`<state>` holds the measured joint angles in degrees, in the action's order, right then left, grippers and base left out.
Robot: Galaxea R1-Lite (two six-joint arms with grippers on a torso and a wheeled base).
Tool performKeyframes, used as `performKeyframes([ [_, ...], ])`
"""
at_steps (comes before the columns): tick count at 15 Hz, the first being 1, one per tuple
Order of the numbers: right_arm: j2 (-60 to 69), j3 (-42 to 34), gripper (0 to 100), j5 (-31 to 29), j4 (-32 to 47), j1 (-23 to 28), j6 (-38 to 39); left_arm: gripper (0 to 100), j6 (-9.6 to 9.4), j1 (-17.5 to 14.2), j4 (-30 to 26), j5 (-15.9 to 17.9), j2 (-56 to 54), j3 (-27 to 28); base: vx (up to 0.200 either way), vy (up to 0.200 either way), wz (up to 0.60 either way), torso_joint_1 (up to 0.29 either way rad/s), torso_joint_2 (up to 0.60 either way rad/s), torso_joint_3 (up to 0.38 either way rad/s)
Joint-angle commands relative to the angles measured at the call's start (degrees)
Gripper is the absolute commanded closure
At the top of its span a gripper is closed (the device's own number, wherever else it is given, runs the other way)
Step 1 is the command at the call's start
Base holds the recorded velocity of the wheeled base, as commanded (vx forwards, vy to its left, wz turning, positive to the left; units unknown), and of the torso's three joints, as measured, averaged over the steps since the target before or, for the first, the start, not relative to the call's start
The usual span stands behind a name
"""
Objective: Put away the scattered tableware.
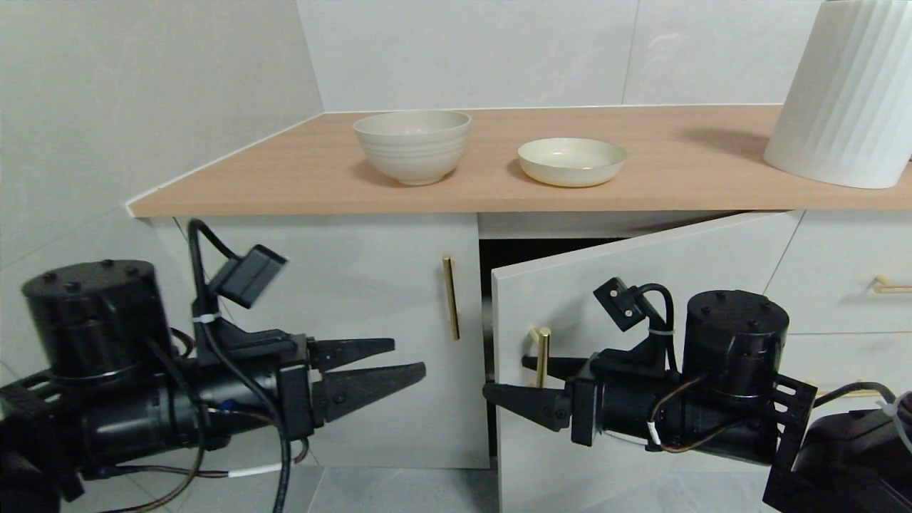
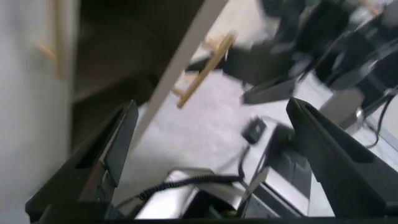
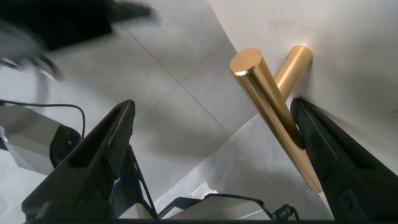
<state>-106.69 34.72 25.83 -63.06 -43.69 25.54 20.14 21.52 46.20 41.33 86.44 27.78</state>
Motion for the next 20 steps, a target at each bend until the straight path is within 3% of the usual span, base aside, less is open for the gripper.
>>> performKeyframes([
  [1, -1.0, -0.1, 0, 0.4, 0.3, -0.3, 0.1, 0, 0.08, 3.0, 2.2, -1.0, 7.5, -1.7, 0.000, 0.000, 0.00, 0.000, 0.00, 0.000],
  [2, -0.9, 0.0, 0, 0.3, 0.1, -0.2, 0.1, 0, 0.08, 4.2, 4.2, -3.4, 9.4, -1.7, 0.000, 0.000, 0.00, 0.000, 0.00, 0.000],
  [3, -0.9, 0.0, 0, 0.3, 0.1, -0.2, 0.1, 0, 0.16, 4.4, 4.7, -3.8, 9.5, -1.7, 0.000, 0.000, 0.00, 0.000, 0.00, 0.000],
  [4, -1.0, -0.1, 0, 0.3, 0.1, -0.2, 0.1, 100, 0.16, 4.9, 6.1, -4.3, 10.3, -1.6, 0.000, 0.000, 0.00, 0.000, 0.00, 0.000],
  [6, -0.9, -0.1, 0, 0.3, 0.1, -0.3, 0.1, 100, 0.08, 5.0, 8.8, -4.2, 11.9, -0.8, 0.000, 0.000, 0.00, 0.000, 0.00, 0.000],
  [9, -1.0, -0.1, 0, 0.3, 0.1, -0.3, 0.2, 100, 0.08, 4.9, 17.7, -4.2, 16.1, 0.1, 0.000, 0.000, 0.00, 0.000, 0.00, 0.000],
  [11, -1.0, -0.2, 0, 0.3, 0.1, -0.3, 0.2, 100, 0.08, 4.9, 22.1, -4.5, 21.6, 5.3, 0.000, 0.000, 0.00, 0.000, 0.00, 0.000],
  [14, -0.2, -0.1, 0, 0.3, 0.1, -0.3, 0.3, 100, -0.28, 4.9, 24.7, -4.4, 26.5, 10.5, 0.000, 0.000, 0.00, 0.000, 0.00, 0.000],
  [20, -0.2, -0.4, 0, 0.1, 0.0, -0.2, 0.0, 100, -0.45, 6.2, 29.5, -4.6, 33.7, 13.5, 0.000, 0.000, 0.00, 0.000, 0.00, 0.000],
])
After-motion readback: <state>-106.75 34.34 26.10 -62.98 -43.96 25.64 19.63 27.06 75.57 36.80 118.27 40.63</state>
